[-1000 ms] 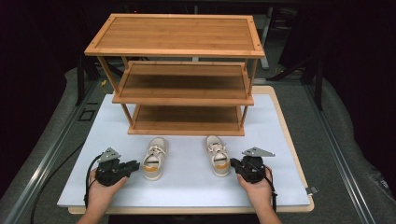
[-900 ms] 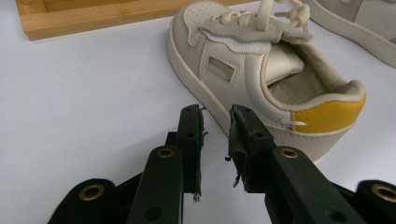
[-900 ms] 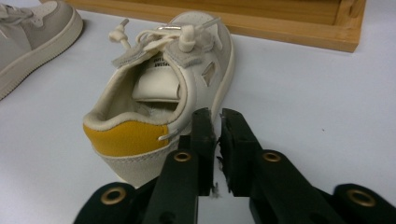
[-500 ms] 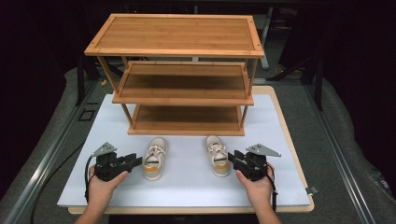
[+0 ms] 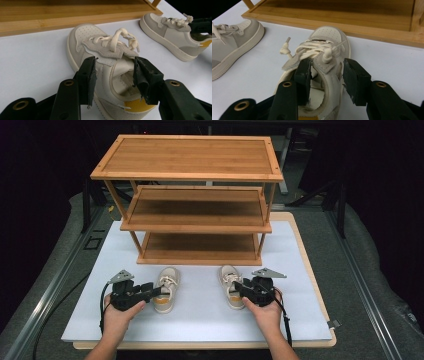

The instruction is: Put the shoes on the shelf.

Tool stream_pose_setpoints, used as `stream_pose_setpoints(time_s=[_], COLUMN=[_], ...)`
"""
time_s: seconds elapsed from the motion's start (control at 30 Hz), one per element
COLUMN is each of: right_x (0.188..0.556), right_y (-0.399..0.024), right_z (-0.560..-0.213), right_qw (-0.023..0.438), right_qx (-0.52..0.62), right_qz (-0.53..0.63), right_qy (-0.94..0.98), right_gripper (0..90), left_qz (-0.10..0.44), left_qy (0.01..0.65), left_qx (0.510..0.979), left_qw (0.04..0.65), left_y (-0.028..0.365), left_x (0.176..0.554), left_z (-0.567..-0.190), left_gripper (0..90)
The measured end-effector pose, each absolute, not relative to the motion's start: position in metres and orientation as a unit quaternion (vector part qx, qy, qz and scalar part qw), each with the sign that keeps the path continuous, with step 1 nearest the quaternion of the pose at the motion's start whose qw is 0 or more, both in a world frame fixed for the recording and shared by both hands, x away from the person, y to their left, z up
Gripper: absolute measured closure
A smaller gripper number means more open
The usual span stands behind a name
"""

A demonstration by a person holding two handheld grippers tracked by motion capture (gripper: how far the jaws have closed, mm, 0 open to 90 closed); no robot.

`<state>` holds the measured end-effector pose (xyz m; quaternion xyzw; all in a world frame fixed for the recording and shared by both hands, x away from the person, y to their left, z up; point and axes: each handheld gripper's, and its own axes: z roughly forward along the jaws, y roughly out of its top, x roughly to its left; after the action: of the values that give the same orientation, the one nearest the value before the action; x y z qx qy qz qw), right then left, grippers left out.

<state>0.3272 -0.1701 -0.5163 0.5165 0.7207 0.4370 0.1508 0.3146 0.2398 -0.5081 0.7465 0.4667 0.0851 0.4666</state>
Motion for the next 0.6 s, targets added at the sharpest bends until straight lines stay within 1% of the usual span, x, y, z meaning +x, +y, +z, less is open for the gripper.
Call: stream_pose_setpoints(time_s=[0.17,0.33,0.37,0.53,0.57,0.6], right_x=[0.3296,0.3312,0.3318,0.3315,0.3311,0.3304], right_y=[-0.1712,-0.1703,-0.1705,-0.1702,-0.1707,-0.1710], right_z=[-0.5187,-0.5214,-0.5217,-0.5214,-0.5212,-0.5211], right_qw=[0.136,0.134,0.130,0.131,0.128,0.124], right_qx=[0.521,0.524,0.528,0.531,0.532,0.536], right_qz=[0.433,0.425,0.428,0.426,0.427,0.429], right_qy=[0.723,0.726,0.722,0.720,0.720,0.717], right_gripper=[58.3,58.8,59.8,63.0,64.1,64.8], left_qz=[0.094,0.095,0.102,0.098,0.098,0.099], left_qy=[0.474,0.487,0.491,0.496,0.495,0.495], left_qx=[0.752,0.751,0.753,0.749,0.749,0.748], left_qw=[0.449,0.436,0.427,0.428,0.429,0.431], left_y=[0.2374,0.2355,0.2334,0.2335,0.2340,0.2337], left_x=[0.3169,0.3199,0.3217,0.3231,0.3225,0.3220], left_z=[-0.5127,-0.5157,-0.5181,-0.5183,-0.5179,-0.5178], left_gripper=[54.7,57.7,59.0,63.3,63.3,65.2])
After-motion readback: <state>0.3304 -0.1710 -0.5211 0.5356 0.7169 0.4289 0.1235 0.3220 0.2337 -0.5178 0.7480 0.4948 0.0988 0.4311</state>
